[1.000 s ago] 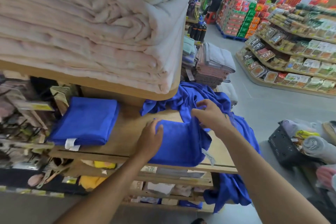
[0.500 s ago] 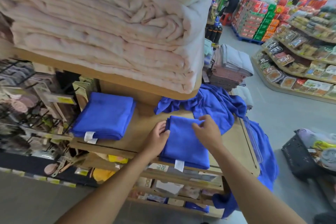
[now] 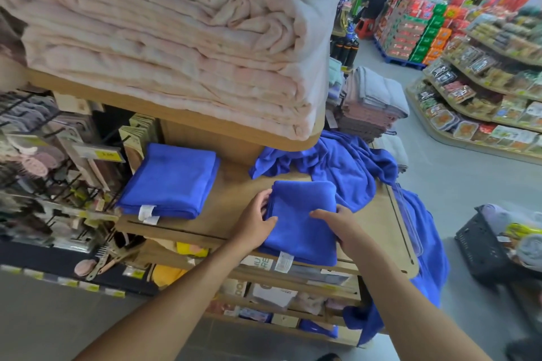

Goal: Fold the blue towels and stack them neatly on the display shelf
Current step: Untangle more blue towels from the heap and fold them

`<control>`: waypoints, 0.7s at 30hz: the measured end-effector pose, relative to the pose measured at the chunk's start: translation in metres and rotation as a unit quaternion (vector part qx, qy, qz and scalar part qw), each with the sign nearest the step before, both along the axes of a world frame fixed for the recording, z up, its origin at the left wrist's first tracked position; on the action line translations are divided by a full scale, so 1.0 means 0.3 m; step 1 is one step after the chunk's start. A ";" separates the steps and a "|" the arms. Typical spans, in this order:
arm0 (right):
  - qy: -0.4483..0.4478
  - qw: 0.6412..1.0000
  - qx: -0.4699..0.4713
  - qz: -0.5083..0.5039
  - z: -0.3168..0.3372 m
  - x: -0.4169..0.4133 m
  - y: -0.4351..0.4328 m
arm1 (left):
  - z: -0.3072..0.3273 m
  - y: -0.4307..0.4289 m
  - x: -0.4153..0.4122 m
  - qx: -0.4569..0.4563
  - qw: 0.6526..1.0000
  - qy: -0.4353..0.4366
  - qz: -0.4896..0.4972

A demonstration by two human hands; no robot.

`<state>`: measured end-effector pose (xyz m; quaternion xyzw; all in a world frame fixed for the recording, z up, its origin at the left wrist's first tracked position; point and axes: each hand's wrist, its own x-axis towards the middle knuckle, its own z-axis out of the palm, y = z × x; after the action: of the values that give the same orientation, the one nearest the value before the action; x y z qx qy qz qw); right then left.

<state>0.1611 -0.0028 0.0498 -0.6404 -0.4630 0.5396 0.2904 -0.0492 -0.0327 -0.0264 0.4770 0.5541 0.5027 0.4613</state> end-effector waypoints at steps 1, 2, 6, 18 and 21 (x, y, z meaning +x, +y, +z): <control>0.007 1.000 0.026 0.008 0.010 -0.007 -0.013 | 0.012 -0.005 0.000 0.007 1.000 -0.015 0.001; 0.009 0.999 0.050 0.019 0.025 -0.014 -0.030 | 0.032 -0.013 -0.003 0.006 0.999 -0.039 0.002; 0.014 0.990 0.116 0.081 0.131 -0.036 -0.065 | 0.139 -0.056 -0.036 -0.027 0.981 -0.190 -0.005; 0.215 0.969 0.012 0.120 0.287 -0.425 0.037 | 0.407 -0.101 -0.447 -0.051 0.992 -0.071 0.091; 0.259 0.955 -0.057 0.130 0.291 -0.636 0.062 | 0.482 -0.090 -0.656 -0.052 0.988 -0.002 0.147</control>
<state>-0.0296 0.0159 0.1372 -0.4283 -0.4200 0.7454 0.2908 -0.2459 -0.0597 0.1181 0.3651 0.6427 0.5365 0.4073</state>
